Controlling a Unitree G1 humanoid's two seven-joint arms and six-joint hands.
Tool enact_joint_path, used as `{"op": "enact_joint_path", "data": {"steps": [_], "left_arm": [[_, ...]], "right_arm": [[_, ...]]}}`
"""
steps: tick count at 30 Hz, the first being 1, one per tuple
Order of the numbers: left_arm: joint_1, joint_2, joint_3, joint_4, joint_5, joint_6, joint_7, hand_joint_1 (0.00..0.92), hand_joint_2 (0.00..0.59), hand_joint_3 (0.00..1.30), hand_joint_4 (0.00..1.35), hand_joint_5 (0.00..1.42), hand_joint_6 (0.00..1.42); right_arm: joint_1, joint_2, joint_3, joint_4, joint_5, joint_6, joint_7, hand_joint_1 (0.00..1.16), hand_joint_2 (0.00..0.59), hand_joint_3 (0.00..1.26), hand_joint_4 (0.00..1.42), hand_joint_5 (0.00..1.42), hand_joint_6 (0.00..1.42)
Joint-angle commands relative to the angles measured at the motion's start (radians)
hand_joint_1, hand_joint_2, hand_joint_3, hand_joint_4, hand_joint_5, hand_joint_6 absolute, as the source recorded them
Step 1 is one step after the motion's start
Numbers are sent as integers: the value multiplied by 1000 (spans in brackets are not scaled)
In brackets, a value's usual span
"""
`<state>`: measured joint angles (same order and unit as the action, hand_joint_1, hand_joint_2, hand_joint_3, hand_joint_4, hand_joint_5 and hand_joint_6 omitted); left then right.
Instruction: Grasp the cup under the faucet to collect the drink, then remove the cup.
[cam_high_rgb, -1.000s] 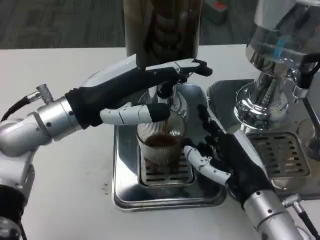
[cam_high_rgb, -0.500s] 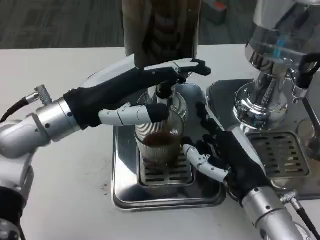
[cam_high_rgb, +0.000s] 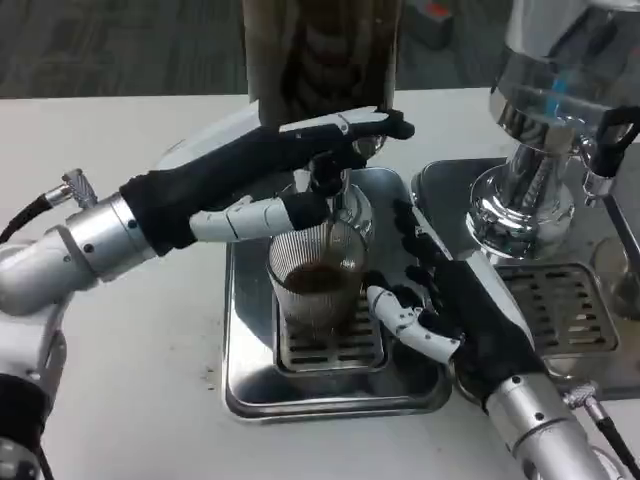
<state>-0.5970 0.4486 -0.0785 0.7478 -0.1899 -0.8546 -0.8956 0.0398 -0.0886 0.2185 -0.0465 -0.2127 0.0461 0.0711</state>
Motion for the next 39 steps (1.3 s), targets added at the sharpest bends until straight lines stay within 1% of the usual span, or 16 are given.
{"op": "enact_joint_path", "data": {"steps": [1,7,11,17,28,33,39], "left_arm": [[-1,-12,38,25,-66,68,-60,0,106,179,56,73,164],[-13,-39,84,24,-142,154,-132,0,106,171,70,87,178],[-16,-57,114,20,-185,231,-170,0,106,178,80,102,193],[-15,-77,156,7,-215,311,-201,0,101,178,90,113,201],[-5,-97,216,-26,-235,405,-227,0,107,188,112,142,228],[-3,-98,235,-50,-257,455,-241,0,109,188,113,149,230],[0,-98,255,-90,-271,488,-246,0,111,191,121,162,233]], "right_arm": [[10,1,2,-15,3,-14,1,721,444,0,0,0,65],[17,4,2,-16,2,-13,-4,717,442,0,0,0,67],[24,6,3,-19,2,-13,-6,715,441,2,0,0,73],[29,7,2,-20,3,-16,-6,712,441,7,0,0,77],[23,7,-1,-16,8,-22,-4,697,448,23,0,0,80],[21,9,-3,-11,10,-28,-6,686,446,23,0,0,92],[17,10,-6,0,12,-34,-7,682,446,28,0,0,94]]}}
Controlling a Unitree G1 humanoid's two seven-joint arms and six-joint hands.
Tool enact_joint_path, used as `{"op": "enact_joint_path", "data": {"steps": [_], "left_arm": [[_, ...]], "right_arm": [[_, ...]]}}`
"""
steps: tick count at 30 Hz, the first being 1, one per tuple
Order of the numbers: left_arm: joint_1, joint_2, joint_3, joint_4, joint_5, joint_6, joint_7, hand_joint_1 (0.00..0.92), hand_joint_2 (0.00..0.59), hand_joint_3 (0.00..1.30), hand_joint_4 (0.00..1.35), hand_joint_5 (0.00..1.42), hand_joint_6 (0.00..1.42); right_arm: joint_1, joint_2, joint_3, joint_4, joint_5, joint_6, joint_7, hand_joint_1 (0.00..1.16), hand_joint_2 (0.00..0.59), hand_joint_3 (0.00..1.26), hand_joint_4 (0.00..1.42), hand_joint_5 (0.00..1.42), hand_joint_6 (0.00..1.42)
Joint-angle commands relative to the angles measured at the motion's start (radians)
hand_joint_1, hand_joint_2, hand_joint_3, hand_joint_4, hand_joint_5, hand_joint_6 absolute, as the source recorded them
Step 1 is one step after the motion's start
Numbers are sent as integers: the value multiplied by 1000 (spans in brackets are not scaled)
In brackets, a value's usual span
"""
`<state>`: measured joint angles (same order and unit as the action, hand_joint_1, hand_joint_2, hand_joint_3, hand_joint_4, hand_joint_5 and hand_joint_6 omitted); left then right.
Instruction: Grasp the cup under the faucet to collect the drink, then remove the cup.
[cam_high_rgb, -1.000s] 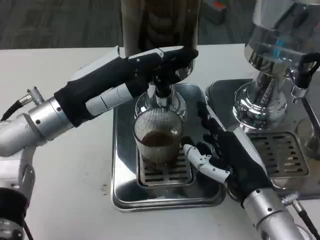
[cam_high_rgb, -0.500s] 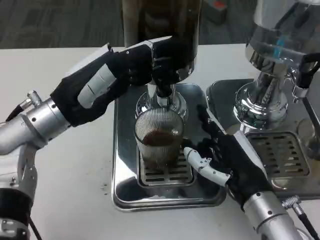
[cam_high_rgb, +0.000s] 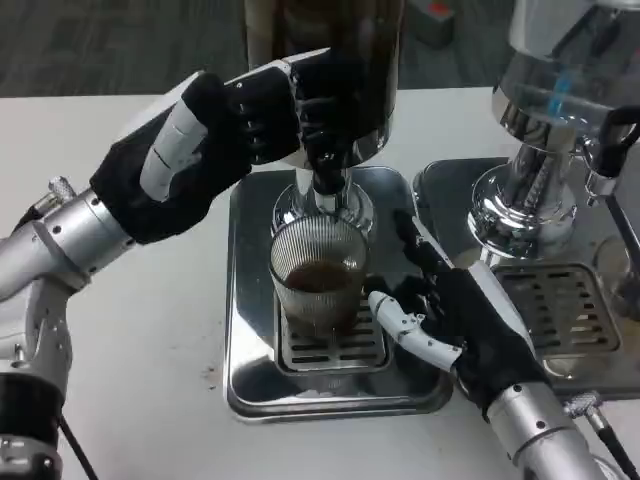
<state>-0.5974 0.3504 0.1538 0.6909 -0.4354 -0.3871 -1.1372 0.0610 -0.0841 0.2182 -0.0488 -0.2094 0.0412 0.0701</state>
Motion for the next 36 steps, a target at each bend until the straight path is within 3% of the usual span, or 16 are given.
{"op": "enact_joint_path", "data": {"steps": [1,29,36], "left_arm": [[1,0,25,-37,-26,23,-4,0,111,192,121,163,234],[210,58,141,-265,-95,82,23,0,113,246,187,219,291],[293,71,163,-299,-77,51,50,0,112,281,226,251,317]], "right_arm": [[-6,6,-6,4,9,-30,-6,681,446,29,0,0,94],[-28,5,-16,44,22,-62,2,645,413,33,0,0,95],[-24,-5,-12,40,17,-69,3,620,380,4,0,0,81]]}}
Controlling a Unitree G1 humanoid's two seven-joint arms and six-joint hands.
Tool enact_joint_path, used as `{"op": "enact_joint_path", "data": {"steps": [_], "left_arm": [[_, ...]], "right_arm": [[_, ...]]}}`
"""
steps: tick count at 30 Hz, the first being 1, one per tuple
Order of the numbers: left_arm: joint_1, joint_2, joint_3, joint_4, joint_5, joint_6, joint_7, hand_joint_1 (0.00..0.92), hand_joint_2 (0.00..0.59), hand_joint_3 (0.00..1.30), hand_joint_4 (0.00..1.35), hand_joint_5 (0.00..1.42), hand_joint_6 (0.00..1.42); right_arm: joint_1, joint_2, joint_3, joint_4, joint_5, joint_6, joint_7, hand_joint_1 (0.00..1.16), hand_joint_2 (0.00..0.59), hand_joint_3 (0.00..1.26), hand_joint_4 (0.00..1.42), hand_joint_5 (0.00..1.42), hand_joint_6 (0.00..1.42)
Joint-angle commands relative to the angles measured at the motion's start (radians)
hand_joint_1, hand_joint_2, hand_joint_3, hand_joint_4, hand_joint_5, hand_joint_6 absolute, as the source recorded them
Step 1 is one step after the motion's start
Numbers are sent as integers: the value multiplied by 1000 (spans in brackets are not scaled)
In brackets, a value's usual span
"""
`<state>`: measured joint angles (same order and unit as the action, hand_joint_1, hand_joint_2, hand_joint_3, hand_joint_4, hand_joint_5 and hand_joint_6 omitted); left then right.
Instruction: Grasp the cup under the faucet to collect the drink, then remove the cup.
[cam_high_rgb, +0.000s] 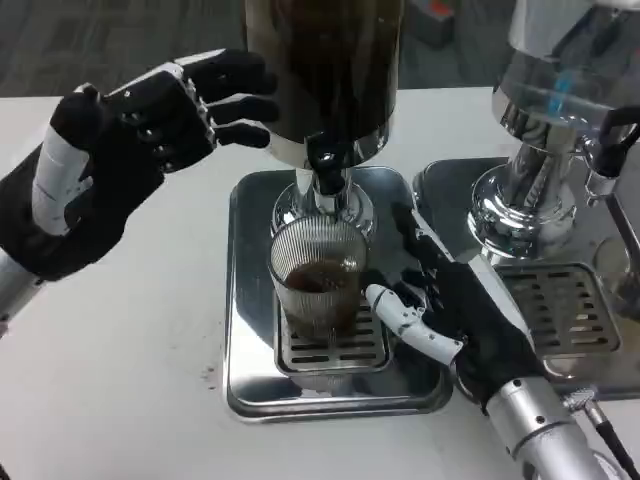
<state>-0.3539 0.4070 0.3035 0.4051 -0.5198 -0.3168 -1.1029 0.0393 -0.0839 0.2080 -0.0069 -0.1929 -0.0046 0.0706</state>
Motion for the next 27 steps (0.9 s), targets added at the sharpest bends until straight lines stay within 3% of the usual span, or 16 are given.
{"op": "enact_joint_path", "data": {"steps": [1,12,27], "left_arm": [[60,16,15,-12,9,-24,20,0,112,282,227,252,318],[162,38,43,19,25,-43,47,0,126,293,240,262,322],[197,52,44,71,41,-63,70,0,127,302,254,274,342]], "right_arm": [[-2,-7,-1,-3,-1,-24,2,620,378,4,0,0,81],[-9,-27,11,-12,-34,-14,6,640,354,0,0,0,1],[-44,-53,26,25,-31,-43,47,608,339,0,0,0,0]]}}
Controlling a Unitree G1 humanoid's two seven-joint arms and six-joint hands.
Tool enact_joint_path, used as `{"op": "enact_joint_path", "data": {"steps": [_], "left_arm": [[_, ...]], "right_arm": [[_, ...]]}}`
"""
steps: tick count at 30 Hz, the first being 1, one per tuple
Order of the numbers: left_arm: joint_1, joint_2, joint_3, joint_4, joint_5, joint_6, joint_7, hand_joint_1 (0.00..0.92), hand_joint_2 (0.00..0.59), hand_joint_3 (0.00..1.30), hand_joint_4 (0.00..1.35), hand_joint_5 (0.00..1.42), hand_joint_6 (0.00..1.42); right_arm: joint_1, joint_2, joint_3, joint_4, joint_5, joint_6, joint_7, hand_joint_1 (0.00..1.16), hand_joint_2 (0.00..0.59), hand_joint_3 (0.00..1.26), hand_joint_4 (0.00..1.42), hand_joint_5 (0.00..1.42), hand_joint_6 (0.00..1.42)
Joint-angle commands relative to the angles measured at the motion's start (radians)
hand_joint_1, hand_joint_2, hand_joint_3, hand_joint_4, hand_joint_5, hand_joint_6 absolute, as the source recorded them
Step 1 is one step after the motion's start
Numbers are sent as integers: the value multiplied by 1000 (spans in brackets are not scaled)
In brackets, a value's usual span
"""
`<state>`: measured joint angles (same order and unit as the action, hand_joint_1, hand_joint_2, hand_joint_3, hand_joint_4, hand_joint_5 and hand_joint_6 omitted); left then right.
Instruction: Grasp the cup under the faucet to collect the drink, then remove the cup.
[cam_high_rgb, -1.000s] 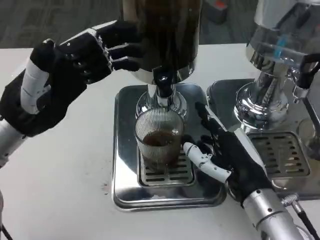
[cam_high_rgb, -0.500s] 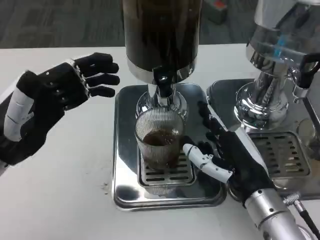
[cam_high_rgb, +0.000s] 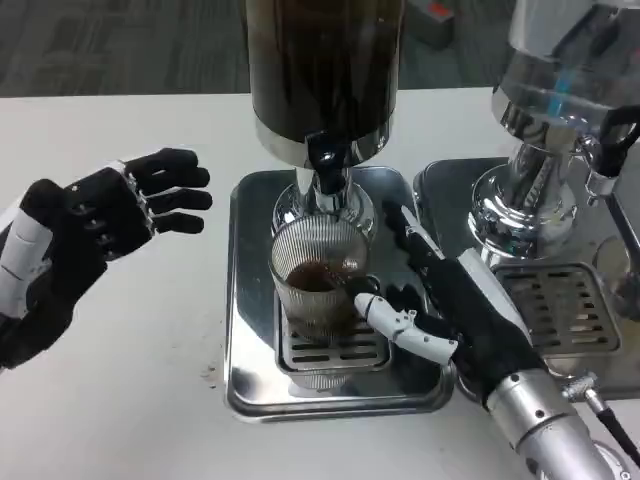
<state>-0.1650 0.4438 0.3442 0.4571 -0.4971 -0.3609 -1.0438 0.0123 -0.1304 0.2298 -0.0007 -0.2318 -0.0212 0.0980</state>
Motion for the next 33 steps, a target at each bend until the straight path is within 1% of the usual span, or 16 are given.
{"op": "enact_joint_path", "data": {"steps": [1,2,3,6,7,11,14,16,19,21,22,24,25,30,32,33], "left_arm": [[9,16,4,22,19,-20,11,0,127,302,256,275,342],[9,17,3,25,19,-21,12,0,127,303,258,276,342],[9,18,2,27,20,-22,13,0,134,306,262,278,343],[12,21,0,36,23,-26,15,0,137,307,264,279,344],[13,21,0,38,24,-27,16,0,137,309,264,279,344],[17,22,0,47,27,-31,20,0,138,314,268,280,344],[19,22,1,56,32,-34,23,0,139,315,272,280,344],[20,21,4,59,36,-36,26,0,139,317,273,280,344],[24,20,6,59,38,-37,29,0,139,322,274,285,344],[28,20,7,57,38,-36,32,0,140,325,284,289,344],[30,19,7,56,38,-36,33,0,140,325,286,290,344],[33,19,6,53,38,-35,35,0,140,326,288,292,344],[34,19,5,52,38,-35,36,0,140,327,288,293,344],[40,20,4,48,38,-34,41,0,139,331,289,295,343],[44,20,5,47,38,-34,44,0,138,334,289,295,343],[45,21,5,47,38,-33,45,0,138,335,289,295,343]], "right_arm": [[-20,-7,5,21,8,-27,23,597,328,0,0,0,0],[-21,-8,5,23,8,-28,26,579,254,0,0,0,0],[-23,-8,5,26,9,-29,30,561,206,0,0,0,0],[-33,-10,8,39,12,-34,45,518,125,0,0,0,0],[-36,-11,9,44,12,-35,49,513,116,0,0,0,0],[-49,-14,13,58,15,-38,68,500,131,0,0,0,0],[-58,-17,14,67,16,-40,81,501,187,0,0,0,0],[-63,-19,17,69,8,-32,85,497,166,0,0,0,0],[-66,-22,20,68,-3,-25,83,533,257,0,0,0,0],[-65,-23,22,64,-11,-18,80,532,201,0,0,0,0],[-65,-23,24,61,-18,-13,76,532,194,0,0,0,0],[-65,-22,29,58,-35,-5,68,569,297,0,0,0,0],[-65,-22,29,57,-41,-2,66,581,308,0,0,0,0],[-70,-15,38,57,-71,9,58,574,259,0,0,0,0],[-73,-13,42,60,-77,10,60,525,150,0,0,0,0],[-75,-12,45,62,-82,12,59,502,121,0,0,0,0]]}}
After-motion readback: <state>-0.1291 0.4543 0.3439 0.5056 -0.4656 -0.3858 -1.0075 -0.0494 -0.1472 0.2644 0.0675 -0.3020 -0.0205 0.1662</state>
